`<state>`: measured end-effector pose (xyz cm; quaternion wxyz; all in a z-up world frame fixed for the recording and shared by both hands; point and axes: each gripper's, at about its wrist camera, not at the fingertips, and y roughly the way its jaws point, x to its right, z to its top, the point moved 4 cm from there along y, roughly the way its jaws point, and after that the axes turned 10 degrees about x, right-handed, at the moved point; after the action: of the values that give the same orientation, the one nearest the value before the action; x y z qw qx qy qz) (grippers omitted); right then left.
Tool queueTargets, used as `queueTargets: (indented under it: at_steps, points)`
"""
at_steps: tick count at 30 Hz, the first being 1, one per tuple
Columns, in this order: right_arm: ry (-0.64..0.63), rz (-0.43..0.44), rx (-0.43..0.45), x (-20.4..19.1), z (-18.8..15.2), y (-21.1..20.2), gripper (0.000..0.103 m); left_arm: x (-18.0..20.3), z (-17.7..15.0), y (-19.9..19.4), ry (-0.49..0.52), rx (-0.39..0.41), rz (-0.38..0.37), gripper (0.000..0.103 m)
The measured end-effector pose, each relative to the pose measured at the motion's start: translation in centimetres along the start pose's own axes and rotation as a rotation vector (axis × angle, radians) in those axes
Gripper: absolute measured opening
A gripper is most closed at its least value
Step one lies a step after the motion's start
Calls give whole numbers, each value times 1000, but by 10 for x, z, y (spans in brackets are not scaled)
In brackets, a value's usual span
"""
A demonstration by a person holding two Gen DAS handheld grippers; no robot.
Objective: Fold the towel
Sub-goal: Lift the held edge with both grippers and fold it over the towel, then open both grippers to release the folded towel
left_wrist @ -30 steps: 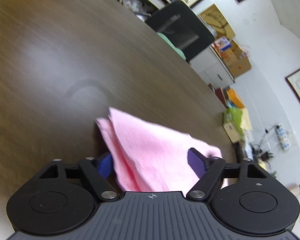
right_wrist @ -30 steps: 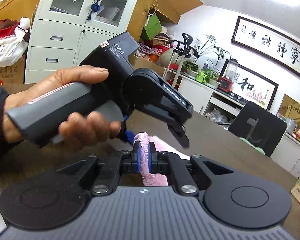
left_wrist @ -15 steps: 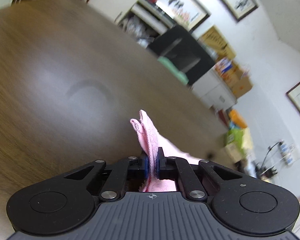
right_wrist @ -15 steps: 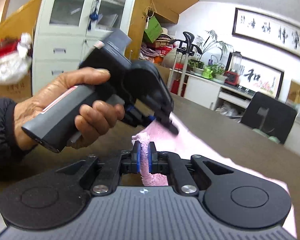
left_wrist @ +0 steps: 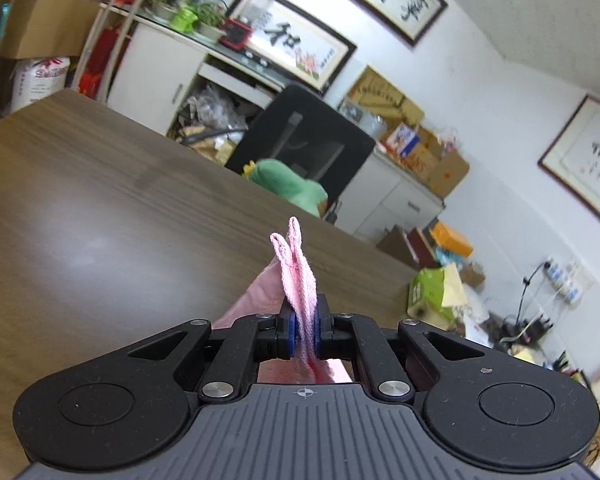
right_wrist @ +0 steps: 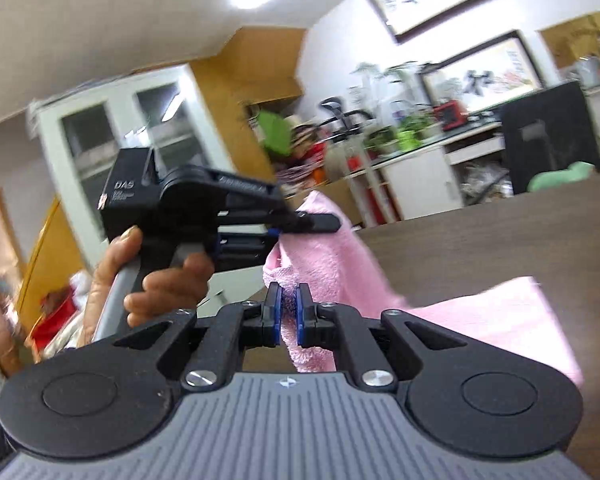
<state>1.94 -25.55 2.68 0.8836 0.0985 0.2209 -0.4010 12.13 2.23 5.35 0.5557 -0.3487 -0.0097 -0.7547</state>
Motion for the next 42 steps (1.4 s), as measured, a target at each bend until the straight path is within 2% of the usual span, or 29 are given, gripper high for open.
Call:
queueTargets:
  at_steps: [5, 10, 13, 17, 20, 22, 23, 24, 27, 30, 35, 38, 40, 42]
  points:
    - [49, -113, -25, 43, 3, -10, 7, 24, -17, 41, 63, -76, 33, 8]
    - [101, -216, -96, 77, -7, -10, 8, 42, -43, 73, 185, -138, 81, 10]
    - [140, -270, -144, 90, -14, -4, 8, 47, -57, 91, 249, -164, 128, 11]
    - [165, -313, -173, 96, -22, 0, 8, 49, -65, 98, 265, -172, 121, 17]
    - [151, -338, -176, 95, -27, 0, 8, 54, -62, 89, 289, -112, 79, 34]
    - [143, -357, -179, 96, -29, 1, 8, 58, -56, 77, 306, -53, 51, 52]
    - [142, -369, -180, 97, -31, 1, 8, 58, -52, 69, 309, -20, 41, 73]
    - [143, -377, -180, 97, -31, 2, 8, 58, -50, 63, 311, 6, 38, 83]
    - [125, -400, -173, 97, -31, -3, 8, 51, -44, 43, 318, 67, 34, 84]
    - [63, -440, -164, 94, -32, -3, 8, 36, -43, 32, 296, 69, 58, 82]
    - [-77, -486, -156, 79, -37, 2, 8, 9, -62, 28, 257, -19, 123, 78]
    - [-215, -513, -135, 62, -40, 4, 8, 4, -79, 24, 284, -74, 131, 78]
    - [-316, -571, -130, 56, -42, 7, 9, 4, -89, 21, 324, -92, 141, 78]
    - [-345, -615, -144, 59, -43, 8, 9, 5, -94, 19, 358, -91, 149, 78]
